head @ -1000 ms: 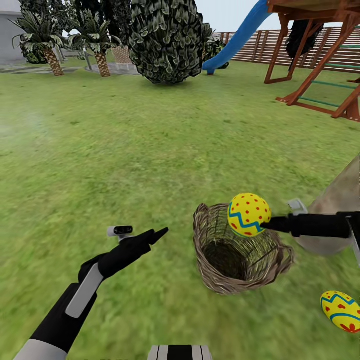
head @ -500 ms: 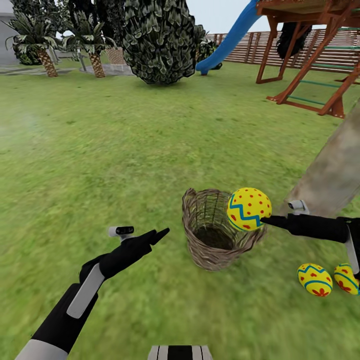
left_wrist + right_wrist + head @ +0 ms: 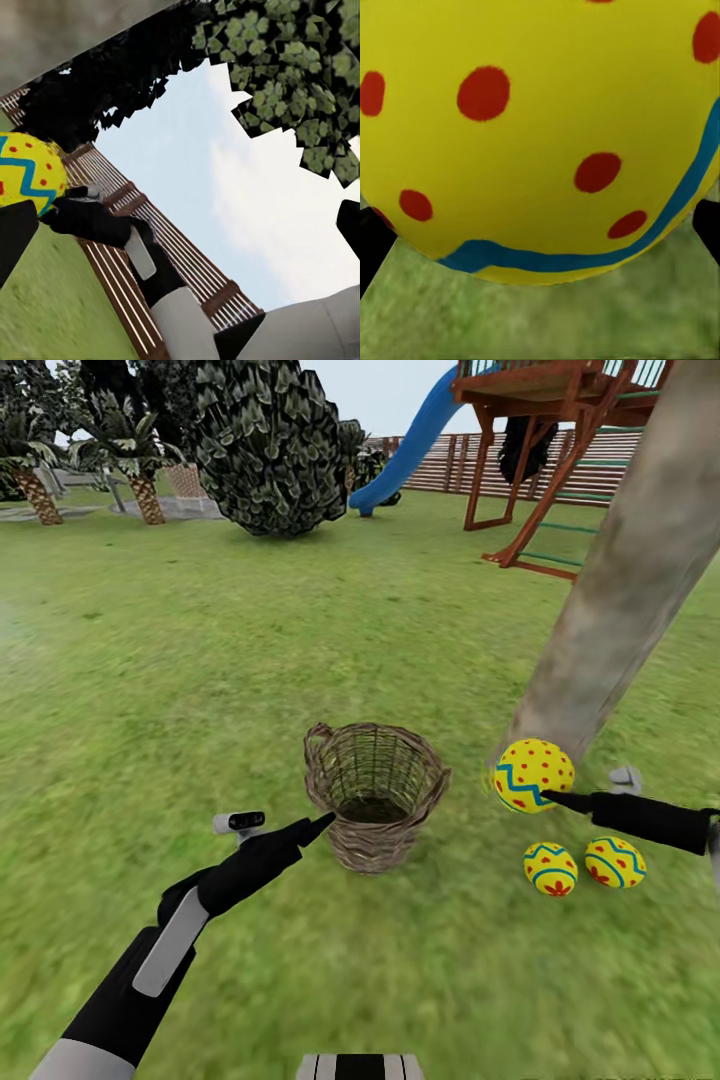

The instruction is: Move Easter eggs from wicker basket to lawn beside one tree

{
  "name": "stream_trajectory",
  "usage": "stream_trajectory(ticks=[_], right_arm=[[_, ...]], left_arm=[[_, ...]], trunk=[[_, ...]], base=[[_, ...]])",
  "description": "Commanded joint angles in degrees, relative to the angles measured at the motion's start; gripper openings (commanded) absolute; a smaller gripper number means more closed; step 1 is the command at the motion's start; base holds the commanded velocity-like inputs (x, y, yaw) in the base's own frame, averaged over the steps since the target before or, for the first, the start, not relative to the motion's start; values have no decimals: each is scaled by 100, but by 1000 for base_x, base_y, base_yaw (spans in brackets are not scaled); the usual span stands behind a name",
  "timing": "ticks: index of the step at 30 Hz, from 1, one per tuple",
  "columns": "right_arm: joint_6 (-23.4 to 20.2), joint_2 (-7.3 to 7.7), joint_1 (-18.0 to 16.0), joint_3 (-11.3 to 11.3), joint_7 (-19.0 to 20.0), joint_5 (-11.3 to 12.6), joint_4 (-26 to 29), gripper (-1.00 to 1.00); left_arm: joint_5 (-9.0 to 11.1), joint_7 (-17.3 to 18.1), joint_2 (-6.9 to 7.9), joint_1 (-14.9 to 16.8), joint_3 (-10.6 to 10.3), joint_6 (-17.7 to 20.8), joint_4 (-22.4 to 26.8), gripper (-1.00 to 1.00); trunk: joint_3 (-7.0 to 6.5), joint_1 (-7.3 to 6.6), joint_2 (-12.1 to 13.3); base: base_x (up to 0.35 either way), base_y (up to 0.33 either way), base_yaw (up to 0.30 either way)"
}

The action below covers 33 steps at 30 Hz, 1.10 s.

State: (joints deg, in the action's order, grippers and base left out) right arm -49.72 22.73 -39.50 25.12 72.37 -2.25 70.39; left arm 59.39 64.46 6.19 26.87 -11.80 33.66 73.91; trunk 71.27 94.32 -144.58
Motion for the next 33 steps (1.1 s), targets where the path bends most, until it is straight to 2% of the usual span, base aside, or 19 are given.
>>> stream_trajectory(ticks=[1,5,8,11,13,17,23,24,29,33], right_arm=[[66,1,-5,18,-88,-33,-105,-100],[201,3,5,22,-249,-56,-340,-100],[220,-3,28,19,-373,-73,-466,-100],[467,-4,30,17,-470,-59,-632,-100],[485,-5,30,18,-511,-41,-640,-100],[494,0,30,26,-521,-15,-743,-100],[499,7,30,42,-547,-20,-798,-100],[499,7,30,44,-631,-30,-798,-100],[817,-5,30,37,-1751,-8,-806,-100],[852,-33,30,36,-1885,1,-840,-100]], left_arm=[[74,9,19,3,-15,43,1,100],[77,26,7,2,-16,33,-4,100],[56,21,-12,2,-16,-18,-315,100],[55,-1,-21,2,-22,-378,-494,100],[51,-8,-34,2,-24,-405,-523,100],[38,-28,-165,3,-23,-412,-543,100],[45,-22,-180,2,-21,-412,-785,100],[46,-21,-180,2,-22,-412,-804,100],[43,-21,-210,3,-24,-412,-802,100],[38,-21,-263,3,-24,-412,-784,100]], trunk=[[3,-2,-2],[2,-2,-2],[2,-2,-2],[2,-2,-2],[-2,-2,-2],[-26,-2,-2],[-65,-2,-2],[-72,-2,-2],[-105,-2,-2],[-132,-2,-2]], base=[[-3,-77,-37],[0,-13,-6],[0,-138,0],[0,-294,0],[0,-309,-63],[0,-309,-187],[0,-309,-211],[0,-309,-212],[109,-288,-212],[295,-91,-212]])
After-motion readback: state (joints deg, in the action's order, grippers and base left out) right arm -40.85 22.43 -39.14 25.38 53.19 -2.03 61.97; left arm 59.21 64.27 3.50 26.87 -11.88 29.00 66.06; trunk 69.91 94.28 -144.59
